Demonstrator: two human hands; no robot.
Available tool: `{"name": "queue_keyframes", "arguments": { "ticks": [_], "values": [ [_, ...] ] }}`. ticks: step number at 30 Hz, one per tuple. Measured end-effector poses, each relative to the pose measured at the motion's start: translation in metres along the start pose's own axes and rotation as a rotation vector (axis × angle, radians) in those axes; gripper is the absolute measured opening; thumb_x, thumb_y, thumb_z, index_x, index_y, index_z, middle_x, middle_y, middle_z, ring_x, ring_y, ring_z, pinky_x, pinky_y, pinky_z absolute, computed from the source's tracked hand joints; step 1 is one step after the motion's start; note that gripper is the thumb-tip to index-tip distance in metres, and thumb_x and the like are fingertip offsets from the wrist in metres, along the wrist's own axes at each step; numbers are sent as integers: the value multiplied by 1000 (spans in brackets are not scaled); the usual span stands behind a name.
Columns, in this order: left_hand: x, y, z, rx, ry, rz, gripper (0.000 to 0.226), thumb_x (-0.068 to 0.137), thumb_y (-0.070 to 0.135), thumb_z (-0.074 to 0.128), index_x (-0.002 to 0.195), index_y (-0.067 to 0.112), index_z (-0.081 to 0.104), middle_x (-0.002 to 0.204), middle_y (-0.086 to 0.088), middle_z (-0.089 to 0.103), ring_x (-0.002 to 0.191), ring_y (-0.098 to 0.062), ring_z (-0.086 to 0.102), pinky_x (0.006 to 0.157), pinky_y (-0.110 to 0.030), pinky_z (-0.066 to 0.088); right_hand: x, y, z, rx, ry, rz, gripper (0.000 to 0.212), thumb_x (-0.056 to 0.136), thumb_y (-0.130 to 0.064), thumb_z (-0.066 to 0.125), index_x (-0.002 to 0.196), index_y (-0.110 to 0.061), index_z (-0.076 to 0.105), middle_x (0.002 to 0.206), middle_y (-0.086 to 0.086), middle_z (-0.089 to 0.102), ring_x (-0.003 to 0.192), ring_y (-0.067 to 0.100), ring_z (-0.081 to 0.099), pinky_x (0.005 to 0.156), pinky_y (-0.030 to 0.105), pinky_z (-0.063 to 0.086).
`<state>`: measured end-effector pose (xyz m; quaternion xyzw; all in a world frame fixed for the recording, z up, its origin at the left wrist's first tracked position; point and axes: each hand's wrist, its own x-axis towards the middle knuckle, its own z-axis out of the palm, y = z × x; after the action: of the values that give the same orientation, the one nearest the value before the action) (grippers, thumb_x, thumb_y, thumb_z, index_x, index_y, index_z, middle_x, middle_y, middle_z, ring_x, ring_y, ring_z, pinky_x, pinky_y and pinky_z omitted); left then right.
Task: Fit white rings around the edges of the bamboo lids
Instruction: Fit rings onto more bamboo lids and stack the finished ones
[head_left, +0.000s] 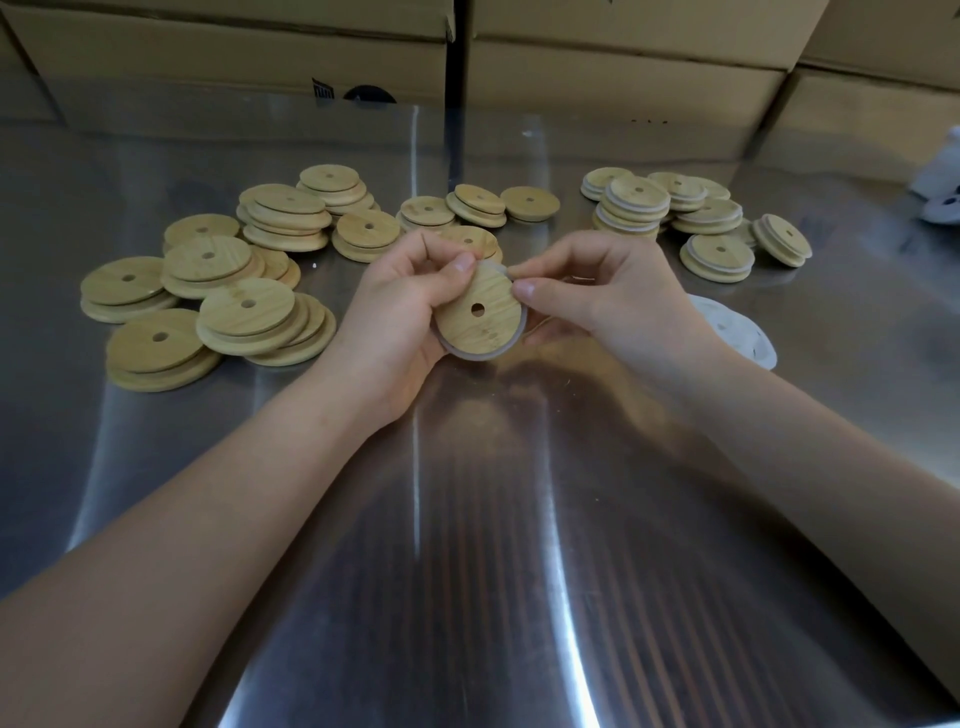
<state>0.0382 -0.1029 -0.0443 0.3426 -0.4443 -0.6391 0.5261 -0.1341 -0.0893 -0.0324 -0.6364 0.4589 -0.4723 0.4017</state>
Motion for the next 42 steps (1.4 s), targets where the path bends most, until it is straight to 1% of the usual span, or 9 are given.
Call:
{"name": "queue_keyframes", "arguments": {
  "ticks": [3, 6, 10, 14, 17, 20, 25, 32, 42],
  "values": [
    [0, 0, 0, 2, 2, -7, 13, 96, 0, 50, 88, 7, 57, 99, -13, 65, 85, -19, 67, 71, -33, 60, 0, 0, 1, -8, 4, 11, 9, 86, -4, 70, 84, -12, 71, 84, 8, 73, 75, 16, 69, 63, 30, 59],
    [1, -1, 1, -20, -2, 17, 14, 97, 2, 49, 89, 8, 60, 93, -9, 67, 83, -17, 68, 70, -30, 59, 1, 0, 4, 22, 26, 32, 10, 87, -2, 68, 85, -11, 68, 80, 5, 71, 73, 16, 68, 61, 30, 59],
    [4, -2, 1, -70, -11, 19, 16, 97, 6, 51, 106, 9, 64, 95, -8, 70, 89, -16, 69, 79, -33, 59, 3, 2, 5, 162, 84, 84, 12, 88, 2, 65, 94, -9, 66, 78, 10, 68, 69, 18, 66, 57, 29, 58],
    [5, -3, -2, -47, -58, 2, 29, 93, 2, 55, 121, 9, 60, 108, -11, 72, 98, -22, 71, 81, -35, 59, 5, 2, -1, 254, 118, 122, 16, 90, 0, 61, 97, -12, 70, 80, 4, 73, 70, 16, 69, 56, 26, 57],
    [3, -4, -5, 46, -131, 13, 44, 89, -3, 61, 129, 12, 56, 110, -9, 73, 103, -24, 70, 83, -34, 59, 7, 2, -6, 336, 127, 172, 17, 93, -2, 59, 100, -11, 71, 88, 8, 75, 75, 19, 70, 56, 26, 57],
    [2, -5, -6, 118, -168, 37, 53, 85, -4, 65, 132, 18, 54, 113, -6, 73, 109, -21, 68, 87, -36, 58, 8, 2, -8, 365, 112, 212, 17, 93, -3, 58, 102, -10, 71, 90, 9, 75, 76, 21, 71, 57, 27, 57],
    [2, -6, -6, 174, -153, 71, 63, 78, 2, 71, 136, 16, 51, 109, -5, 74, 105, -20, 70, 82, -34, 60, 9, 3, -10, 383, 92, 238, 18, 93, -6, 59, 107, -8, 70, 93, 12, 74, 78, 22, 70, 59, 28, 57],
    [2, -9, -5, 221, -131, 90, 59, 81, 0, 71, 135, 15, 54, 103, -6, 76, 96, -22, 73, 70, -28, 60, 9, 8, -9, 397, 84, 233, 12, 89, -7, 65, 99, -12, 71, 88, 8, 75, 76, 19, 72, 58, 27, 58],
    [3, -9, -8, 224, -138, 75, 58, 82, -3, 69, 135, 15, 54, 102, -5, 76, 96, -19, 73, 72, -29, 61, 9, 9, -10, 400, 86, 264, 12, 86, -5, 67, 97, -10, 72, 89, 9, 76, 79, 23, 73, 56, 28, 58]
  ]
}}
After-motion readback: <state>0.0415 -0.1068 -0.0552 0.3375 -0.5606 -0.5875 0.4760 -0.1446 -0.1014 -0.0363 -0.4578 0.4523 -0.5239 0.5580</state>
